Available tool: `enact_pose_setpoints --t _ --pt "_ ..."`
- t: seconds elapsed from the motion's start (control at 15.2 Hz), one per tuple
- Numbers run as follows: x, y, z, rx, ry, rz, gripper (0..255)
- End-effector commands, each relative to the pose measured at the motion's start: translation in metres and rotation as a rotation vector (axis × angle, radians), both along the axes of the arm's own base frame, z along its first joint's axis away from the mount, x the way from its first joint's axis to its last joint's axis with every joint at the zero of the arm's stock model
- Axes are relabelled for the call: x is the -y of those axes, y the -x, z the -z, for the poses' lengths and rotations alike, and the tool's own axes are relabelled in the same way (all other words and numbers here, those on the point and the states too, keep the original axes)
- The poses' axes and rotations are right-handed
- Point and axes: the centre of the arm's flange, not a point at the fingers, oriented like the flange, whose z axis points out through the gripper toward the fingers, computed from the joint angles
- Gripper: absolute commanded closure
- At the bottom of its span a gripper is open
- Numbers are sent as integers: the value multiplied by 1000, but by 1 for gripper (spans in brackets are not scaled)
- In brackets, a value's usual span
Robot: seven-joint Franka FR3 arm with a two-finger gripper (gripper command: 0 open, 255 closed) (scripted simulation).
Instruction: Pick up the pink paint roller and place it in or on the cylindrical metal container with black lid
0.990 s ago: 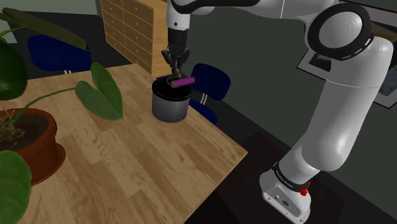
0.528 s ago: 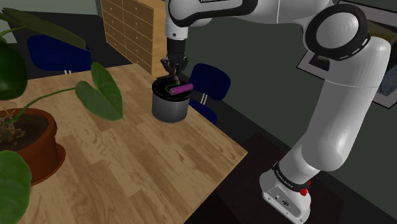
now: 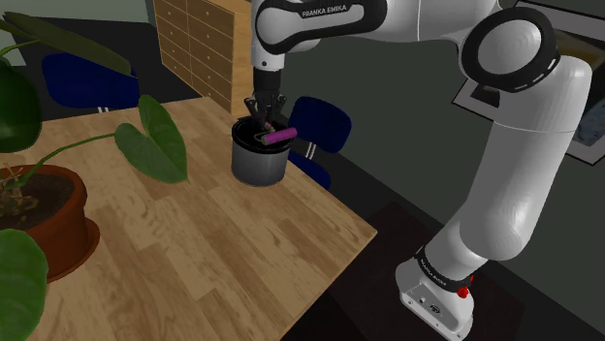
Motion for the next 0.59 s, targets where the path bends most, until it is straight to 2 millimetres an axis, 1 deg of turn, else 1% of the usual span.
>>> enact_pose_setpoints --t 0.0,0.13,0.2,0.53 --pt "0 0 1 -2 0 0 255" --pt "0 0 1 -2 0 0 255" --pt "0 0 1 -2 0 0 0" --pt "0 0 1 -2 0 0 0"
